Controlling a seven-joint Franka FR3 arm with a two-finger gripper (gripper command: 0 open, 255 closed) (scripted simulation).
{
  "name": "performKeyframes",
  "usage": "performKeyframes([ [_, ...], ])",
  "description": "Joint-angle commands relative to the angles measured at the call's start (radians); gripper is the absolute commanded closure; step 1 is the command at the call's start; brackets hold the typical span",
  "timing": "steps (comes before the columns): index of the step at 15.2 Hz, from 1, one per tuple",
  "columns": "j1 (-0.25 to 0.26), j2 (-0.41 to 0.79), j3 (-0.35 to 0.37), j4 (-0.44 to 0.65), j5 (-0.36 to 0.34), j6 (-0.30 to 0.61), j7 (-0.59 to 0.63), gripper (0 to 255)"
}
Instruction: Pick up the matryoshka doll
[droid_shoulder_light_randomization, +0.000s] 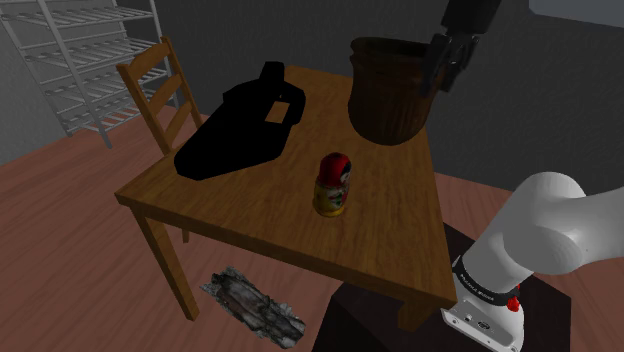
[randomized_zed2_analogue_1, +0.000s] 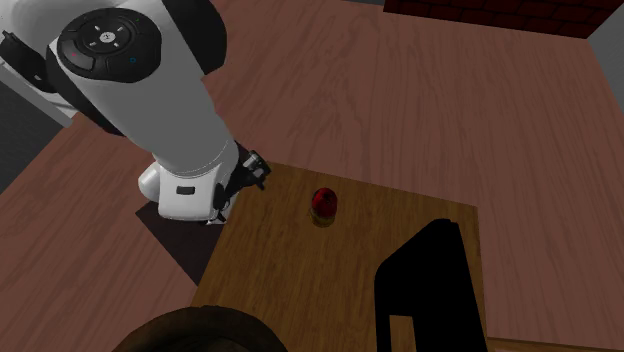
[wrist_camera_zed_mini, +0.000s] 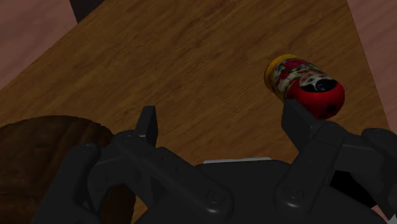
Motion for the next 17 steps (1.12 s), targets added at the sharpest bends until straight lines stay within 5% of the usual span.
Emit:
performKeyframes([
  [1, 0.000, 0.000, 0.000, 0.000, 0.000, 0.000, 0.000, 0],
  [17, 0.200, 0.111, 0.222, -0.270, 0.112, 0.616, -0.091, 0],
])
